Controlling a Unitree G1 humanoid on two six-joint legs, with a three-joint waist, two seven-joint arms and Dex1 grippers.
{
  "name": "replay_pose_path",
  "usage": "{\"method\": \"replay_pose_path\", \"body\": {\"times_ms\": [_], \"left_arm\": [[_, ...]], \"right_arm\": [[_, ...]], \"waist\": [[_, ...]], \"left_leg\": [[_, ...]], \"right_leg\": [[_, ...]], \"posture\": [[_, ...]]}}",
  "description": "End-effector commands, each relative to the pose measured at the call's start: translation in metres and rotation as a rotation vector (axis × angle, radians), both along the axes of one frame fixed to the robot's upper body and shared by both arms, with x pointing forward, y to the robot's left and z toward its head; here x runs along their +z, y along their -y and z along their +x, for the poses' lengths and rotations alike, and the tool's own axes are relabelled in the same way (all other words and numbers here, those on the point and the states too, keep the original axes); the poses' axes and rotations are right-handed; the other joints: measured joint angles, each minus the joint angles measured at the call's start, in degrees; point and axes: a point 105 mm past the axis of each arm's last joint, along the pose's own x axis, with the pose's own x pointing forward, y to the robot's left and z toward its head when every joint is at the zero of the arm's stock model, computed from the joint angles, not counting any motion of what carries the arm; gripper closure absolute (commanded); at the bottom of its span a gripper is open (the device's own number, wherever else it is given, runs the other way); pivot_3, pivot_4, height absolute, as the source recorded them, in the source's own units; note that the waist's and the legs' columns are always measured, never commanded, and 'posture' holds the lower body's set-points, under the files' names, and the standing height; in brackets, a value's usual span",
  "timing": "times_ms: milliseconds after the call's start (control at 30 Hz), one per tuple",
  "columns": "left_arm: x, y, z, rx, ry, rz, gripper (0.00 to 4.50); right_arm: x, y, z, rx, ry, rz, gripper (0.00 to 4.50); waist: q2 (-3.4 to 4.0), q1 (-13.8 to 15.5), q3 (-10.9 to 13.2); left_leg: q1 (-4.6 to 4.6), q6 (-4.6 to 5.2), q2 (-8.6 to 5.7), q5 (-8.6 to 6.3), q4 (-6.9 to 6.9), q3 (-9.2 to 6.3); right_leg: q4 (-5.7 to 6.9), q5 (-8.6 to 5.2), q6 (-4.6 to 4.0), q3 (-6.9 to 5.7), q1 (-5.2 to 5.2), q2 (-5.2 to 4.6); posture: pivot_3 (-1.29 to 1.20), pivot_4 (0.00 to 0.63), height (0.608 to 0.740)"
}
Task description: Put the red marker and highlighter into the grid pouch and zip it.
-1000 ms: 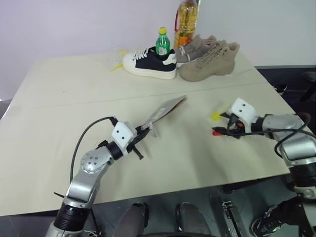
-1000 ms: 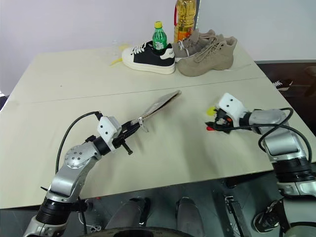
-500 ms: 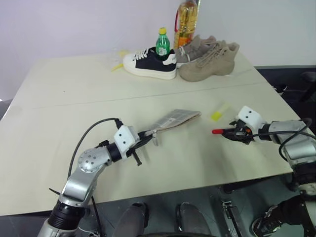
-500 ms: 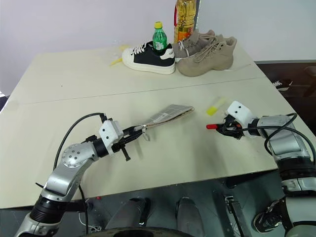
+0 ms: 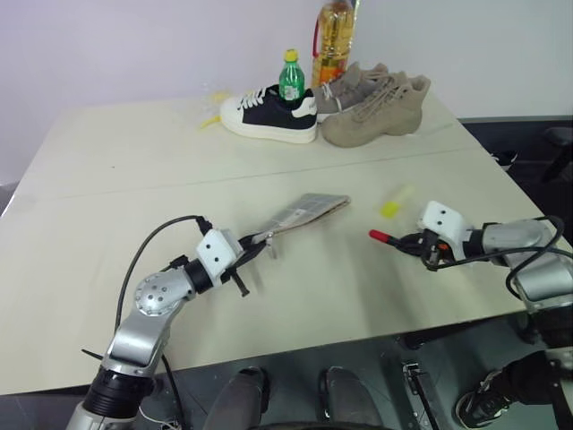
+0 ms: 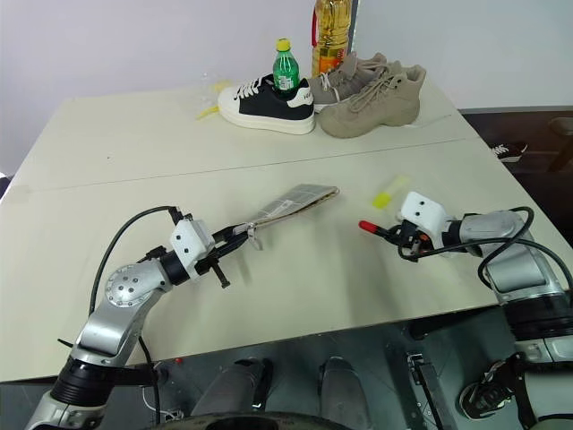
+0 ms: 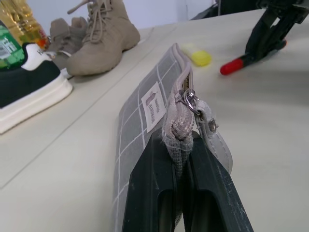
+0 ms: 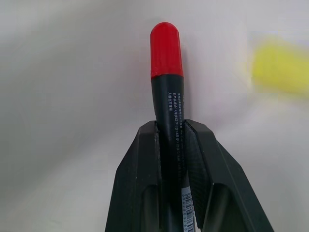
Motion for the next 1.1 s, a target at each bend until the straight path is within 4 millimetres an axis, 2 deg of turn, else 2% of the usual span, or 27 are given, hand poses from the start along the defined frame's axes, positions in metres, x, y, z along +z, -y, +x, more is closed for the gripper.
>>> {"method": "replay_pose_path", "body": {"times_ms": [33, 333, 633, 1100], "left_arm": [[0.012, -0.003, 0.001, -0.005, 0.051, -0.016, 4.50], [0.011, -0.001, 0.000, -0.014, 0.046, -0.015, 4.50], [0.008, 0.001, -0.002, -0.021, 0.041, -0.006, 4.50], [0.011, 0.005, -0.005, -0.036, 0.049, -0.012, 4.50]], "right_arm": [[0.035, -0.023, 0.003, 0.108, 0.148, -0.041, 4.29], [0.053, -0.048, 0.011, 0.154, 0.229, -0.016, 4.29], [0.066, -0.063, 0.016, 0.183, 0.269, 0.021, 4.29], [0.060, -0.065, 0.019, 0.191, 0.267, -0.016, 4.29]], "waist": [[0.00, 0.08, 0.00], [-0.05, 0.10, 0.01], [-0.05, 0.08, 0.01], [-0.05, 0.07, 0.01]], "left_leg": [[0.00, 0.00, 0.00, 0.00, 0.00, 0.00], [-0.02, 0.00, -0.02, 0.00, 0.00, -0.03], [-0.02, 0.00, -0.02, 0.00, -0.01, -0.03], [-0.02, 0.00, -0.02, 0.00, -0.01, -0.04]], "right_leg": [[0.00, 0.00, 0.00, 0.00, 0.00, 0.00], [-0.03, 0.00, 0.00, -0.01, 0.01, -0.02], [-0.03, 0.01, 0.01, -0.02, 0.00, -0.01], [-0.02, 0.01, 0.01, -0.02, -0.01, -0.01]], "posture": [[0.00, 0.150, 0.740], [0.00, 0.150, 0.740], [0.00, 0.150, 0.740], [0.00, 0.150, 0.740]]}}
